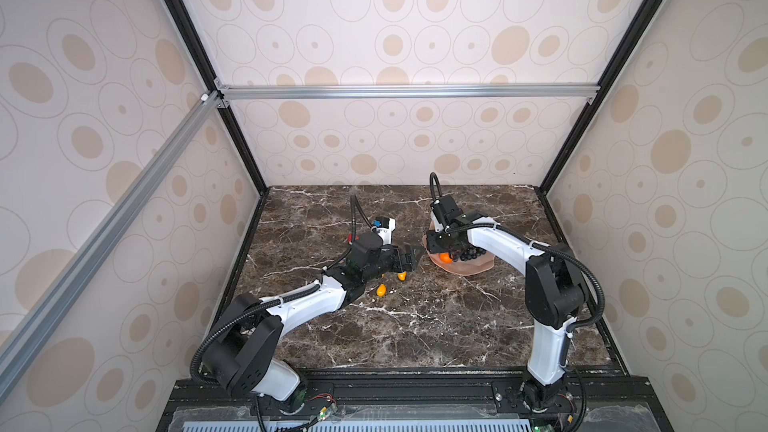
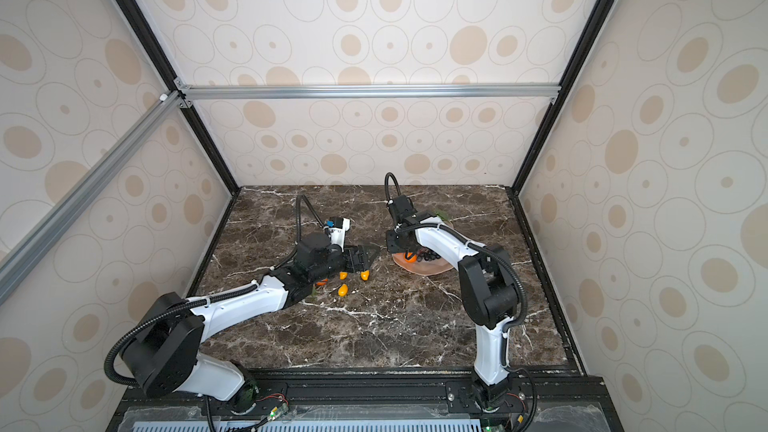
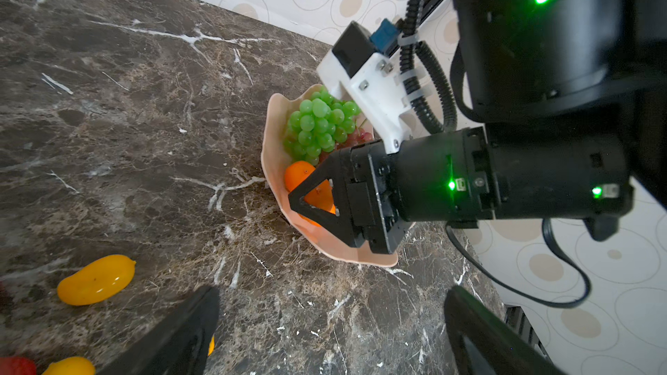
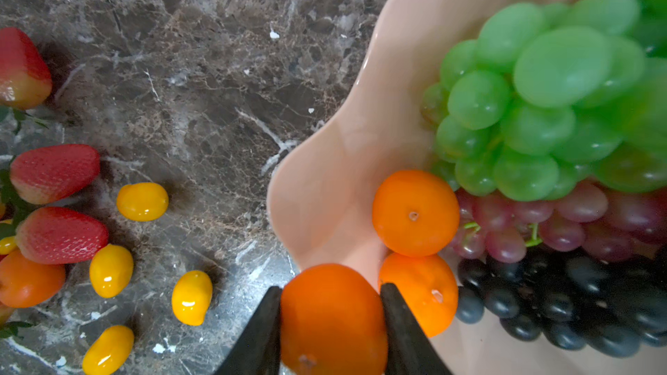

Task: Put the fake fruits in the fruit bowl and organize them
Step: 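Carry the orange with the right gripper over the pink bowl, then lower the orange into the bowl and open the right gripper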

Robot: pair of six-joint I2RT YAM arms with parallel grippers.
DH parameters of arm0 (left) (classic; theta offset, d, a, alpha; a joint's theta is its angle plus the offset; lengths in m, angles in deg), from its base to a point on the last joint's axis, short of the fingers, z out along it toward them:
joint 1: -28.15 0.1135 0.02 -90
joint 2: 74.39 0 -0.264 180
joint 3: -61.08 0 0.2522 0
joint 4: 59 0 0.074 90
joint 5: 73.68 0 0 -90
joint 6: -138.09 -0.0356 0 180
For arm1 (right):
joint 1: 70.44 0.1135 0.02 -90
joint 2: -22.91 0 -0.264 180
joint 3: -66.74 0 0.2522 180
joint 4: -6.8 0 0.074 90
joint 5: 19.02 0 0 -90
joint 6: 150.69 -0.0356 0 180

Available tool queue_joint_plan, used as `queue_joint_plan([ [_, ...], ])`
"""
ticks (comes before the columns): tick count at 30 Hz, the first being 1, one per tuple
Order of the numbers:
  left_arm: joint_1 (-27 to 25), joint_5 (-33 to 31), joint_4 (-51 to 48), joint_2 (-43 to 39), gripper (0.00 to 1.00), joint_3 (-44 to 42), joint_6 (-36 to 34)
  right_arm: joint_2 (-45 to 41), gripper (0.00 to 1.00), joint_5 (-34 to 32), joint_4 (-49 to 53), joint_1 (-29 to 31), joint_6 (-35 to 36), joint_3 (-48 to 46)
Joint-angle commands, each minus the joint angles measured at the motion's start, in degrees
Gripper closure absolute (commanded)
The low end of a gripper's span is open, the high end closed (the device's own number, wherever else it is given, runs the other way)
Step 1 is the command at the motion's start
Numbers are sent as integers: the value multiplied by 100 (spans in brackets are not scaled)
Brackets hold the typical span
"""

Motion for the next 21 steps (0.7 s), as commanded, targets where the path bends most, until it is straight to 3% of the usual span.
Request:
queue_joint_plan([
  [1,-43,-71,105,0,2,206,-9,118,58,-39,180,-48,55,143],
  [21,-43,-4,105,-4,2,167,28,243,48,38,235,-86,66,186],
])
